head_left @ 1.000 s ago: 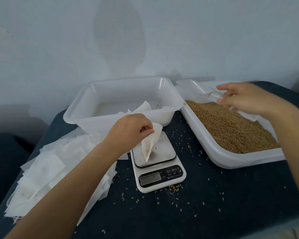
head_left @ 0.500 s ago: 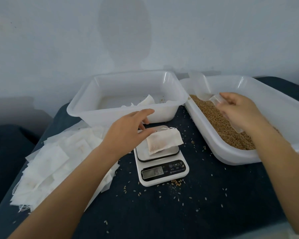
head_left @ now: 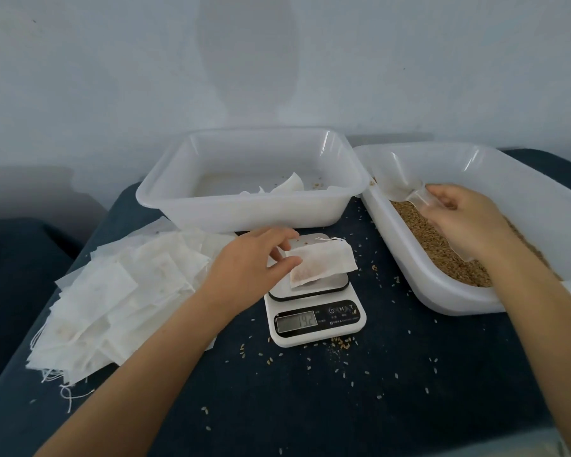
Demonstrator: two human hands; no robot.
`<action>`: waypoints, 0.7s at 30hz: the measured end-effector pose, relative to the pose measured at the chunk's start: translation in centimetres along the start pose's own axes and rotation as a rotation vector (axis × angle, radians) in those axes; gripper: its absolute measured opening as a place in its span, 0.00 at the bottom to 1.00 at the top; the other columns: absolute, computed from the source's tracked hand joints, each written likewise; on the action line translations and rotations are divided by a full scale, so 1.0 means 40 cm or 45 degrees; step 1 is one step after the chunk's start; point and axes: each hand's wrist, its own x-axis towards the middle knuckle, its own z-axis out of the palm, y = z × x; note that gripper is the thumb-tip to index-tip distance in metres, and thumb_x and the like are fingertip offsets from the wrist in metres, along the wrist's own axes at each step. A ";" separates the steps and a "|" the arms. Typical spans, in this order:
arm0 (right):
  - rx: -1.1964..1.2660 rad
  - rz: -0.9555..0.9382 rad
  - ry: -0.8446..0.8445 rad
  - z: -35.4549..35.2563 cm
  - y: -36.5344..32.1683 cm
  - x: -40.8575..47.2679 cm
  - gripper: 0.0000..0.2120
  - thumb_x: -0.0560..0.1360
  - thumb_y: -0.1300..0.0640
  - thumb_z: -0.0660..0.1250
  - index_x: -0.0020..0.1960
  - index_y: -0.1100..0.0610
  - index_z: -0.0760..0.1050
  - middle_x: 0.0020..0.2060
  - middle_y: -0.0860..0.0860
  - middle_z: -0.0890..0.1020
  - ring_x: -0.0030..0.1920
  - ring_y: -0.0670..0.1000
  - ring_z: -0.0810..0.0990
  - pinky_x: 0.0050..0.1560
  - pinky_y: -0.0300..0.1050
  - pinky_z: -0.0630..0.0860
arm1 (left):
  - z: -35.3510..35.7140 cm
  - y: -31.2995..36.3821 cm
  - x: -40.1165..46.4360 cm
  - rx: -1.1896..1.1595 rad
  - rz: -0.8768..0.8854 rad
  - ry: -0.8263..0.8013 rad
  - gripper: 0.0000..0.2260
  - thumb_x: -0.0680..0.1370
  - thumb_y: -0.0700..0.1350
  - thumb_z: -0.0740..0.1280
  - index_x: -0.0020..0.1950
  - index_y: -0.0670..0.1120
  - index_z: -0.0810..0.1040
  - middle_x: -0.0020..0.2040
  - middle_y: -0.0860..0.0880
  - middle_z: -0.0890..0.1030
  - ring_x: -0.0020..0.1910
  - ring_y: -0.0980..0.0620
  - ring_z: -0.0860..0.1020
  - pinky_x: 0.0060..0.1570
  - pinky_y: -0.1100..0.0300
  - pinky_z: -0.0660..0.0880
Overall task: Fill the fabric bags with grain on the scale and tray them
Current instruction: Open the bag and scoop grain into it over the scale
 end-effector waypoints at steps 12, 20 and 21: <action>-0.292 0.028 0.116 -0.018 -0.011 0.009 0.15 0.79 0.51 0.61 0.61 0.56 0.76 0.54 0.55 0.80 0.45 0.52 0.76 0.52 0.50 0.72 | 0.122 0.131 0.179 0.794 0.526 -0.551 0.24 0.75 0.36 0.60 0.69 0.54 0.68 0.64 0.48 0.65 0.61 0.47 0.66 0.49 0.56 0.68; -0.815 0.203 -0.313 -0.109 -0.033 0.041 0.15 0.77 0.52 0.65 0.61 0.58 0.78 0.56 0.56 0.80 0.53 0.56 0.78 0.53 0.49 0.73 | 0.123 0.114 0.179 0.867 0.457 -0.532 0.12 0.77 0.43 0.59 0.59 0.47 0.75 0.56 0.47 0.72 0.56 0.47 0.69 0.43 0.56 0.65; -0.845 0.202 -0.347 -0.111 -0.036 0.046 0.15 0.77 0.52 0.66 0.60 0.58 0.78 0.56 0.56 0.80 0.53 0.56 0.79 0.55 0.50 0.74 | 0.116 0.109 0.176 0.858 0.428 -0.505 0.11 0.78 0.43 0.58 0.58 0.47 0.75 0.55 0.47 0.72 0.55 0.48 0.70 0.42 0.57 0.64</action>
